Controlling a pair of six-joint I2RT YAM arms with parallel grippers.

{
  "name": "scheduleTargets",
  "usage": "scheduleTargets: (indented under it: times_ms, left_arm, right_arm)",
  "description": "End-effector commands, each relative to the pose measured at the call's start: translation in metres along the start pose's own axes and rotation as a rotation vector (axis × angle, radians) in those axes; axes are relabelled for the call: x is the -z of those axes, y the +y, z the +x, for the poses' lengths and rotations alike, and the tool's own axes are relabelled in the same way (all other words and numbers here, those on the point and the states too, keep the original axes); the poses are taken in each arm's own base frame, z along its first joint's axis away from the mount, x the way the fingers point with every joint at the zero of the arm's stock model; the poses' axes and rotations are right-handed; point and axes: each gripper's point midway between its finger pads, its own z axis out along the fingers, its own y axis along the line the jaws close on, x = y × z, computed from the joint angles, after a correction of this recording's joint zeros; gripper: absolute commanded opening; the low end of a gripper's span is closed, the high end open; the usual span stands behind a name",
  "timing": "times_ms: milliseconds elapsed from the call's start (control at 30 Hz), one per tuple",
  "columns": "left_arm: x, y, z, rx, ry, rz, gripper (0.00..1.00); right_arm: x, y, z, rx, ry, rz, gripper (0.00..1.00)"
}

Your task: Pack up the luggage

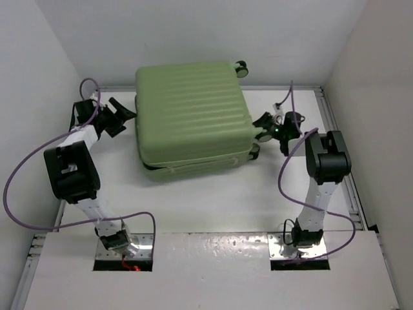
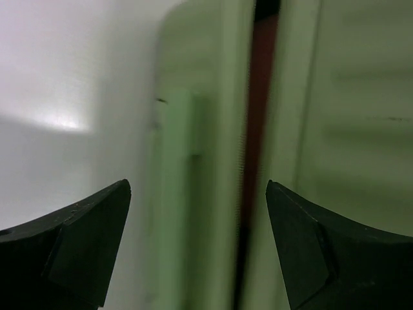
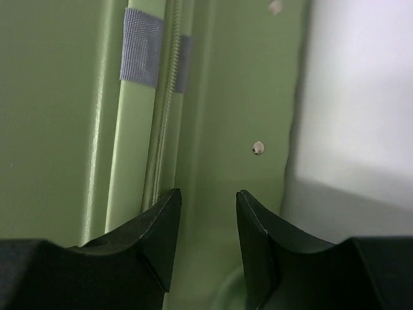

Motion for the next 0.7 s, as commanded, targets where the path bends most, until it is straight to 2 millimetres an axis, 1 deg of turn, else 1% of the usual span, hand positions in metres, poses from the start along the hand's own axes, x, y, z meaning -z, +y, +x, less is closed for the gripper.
scheduleTargets:
  times_ms: [0,33,67,100,133,167,200,233,267,300,333,367,433,467,500,533,567,600,633,667]
  left_arm:
    - [-0.015,0.004,-0.017,0.026,-0.008,-0.001,0.91]
    - [-0.023,0.003,-0.014,0.025,0.011,0.01,0.91]
    - [-0.031,-0.008,-0.02,0.007,0.013,0.037,0.91]
    - [-0.038,-0.013,-0.017,0.004,0.041,0.067,0.9]
    - [-0.052,-0.021,-0.009,0.004,0.081,0.099,0.9]
    - [-0.058,-0.026,-0.006,-0.025,0.09,0.11,0.88]
    - [-0.063,-0.032,0.001,-0.045,0.118,0.121,0.88]
    - [-0.07,-0.035,0.007,-0.066,0.137,0.126,0.88]
    - [-0.072,-0.044,0.008,-0.099,0.152,0.146,0.88]
    - [-0.073,-0.05,0.01,-0.105,0.16,0.152,0.88]
    - [-0.073,-0.049,0.01,-0.114,0.159,0.153,0.88]
    - [-0.073,-0.049,0.01,-0.114,0.159,0.153,0.88]
    - [-0.073,-0.049,0.01,-0.126,0.158,0.154,0.88]
    - [-0.069,-0.048,0.003,-0.152,0.14,0.156,0.88]
    - [-0.067,-0.048,0.004,-0.161,0.139,0.156,0.87]
    - [-0.067,-0.048,0.004,-0.161,0.139,0.156,0.87]
    - [-0.064,-0.052,0.001,-0.176,0.131,0.162,0.87]
    - [-0.063,-0.051,0.006,-0.171,0.143,0.167,0.87]
    - [-0.059,-0.057,0.004,-0.187,0.141,0.187,0.87]
    - [-0.059,-0.057,0.004,-0.187,0.141,0.187,0.87]
  right_arm:
    - [0.0,0.117,0.116,0.129,0.386,-0.35,0.42]
    - [0.005,0.119,0.131,0.137,0.411,-0.352,0.42]
    - [0.008,0.122,0.133,0.15,0.413,-0.353,0.42]
    - [0.01,0.125,0.142,0.187,0.431,-0.371,0.42]
    - [0.017,0.122,0.152,0.181,0.455,-0.357,0.44]
    - [0.019,0.124,0.153,0.183,0.455,-0.36,0.44]
    - [0.026,0.129,0.153,0.223,0.446,-0.371,0.46]
    - [0.032,0.125,0.159,0.205,0.466,-0.349,0.46]
    - [0.035,0.119,0.156,0.205,0.452,-0.323,0.47]
    - [0.041,0.111,0.159,0.239,0.458,-0.285,0.47]
    - [0.044,0.112,0.155,0.265,0.442,-0.275,0.47]
    - [0.046,0.098,0.137,0.324,0.378,-0.228,0.48]
    - [0.048,0.084,0.115,0.328,0.297,-0.117,0.48]
    - [0.055,0.075,0.093,0.313,0.229,-0.072,0.48]
    - [0.053,0.066,0.079,0.333,0.173,-0.014,0.48]
    - [0.052,0.067,0.069,0.346,0.149,-0.008,0.48]
    - [0.053,0.068,0.053,0.339,0.11,0.002,0.48]
    - [0.05,0.068,0.048,0.331,0.103,0.006,0.48]
    - [0.045,0.076,0.035,0.356,0.07,-0.015,0.49]
    - [0.043,0.08,0.034,0.351,0.066,-0.025,0.49]
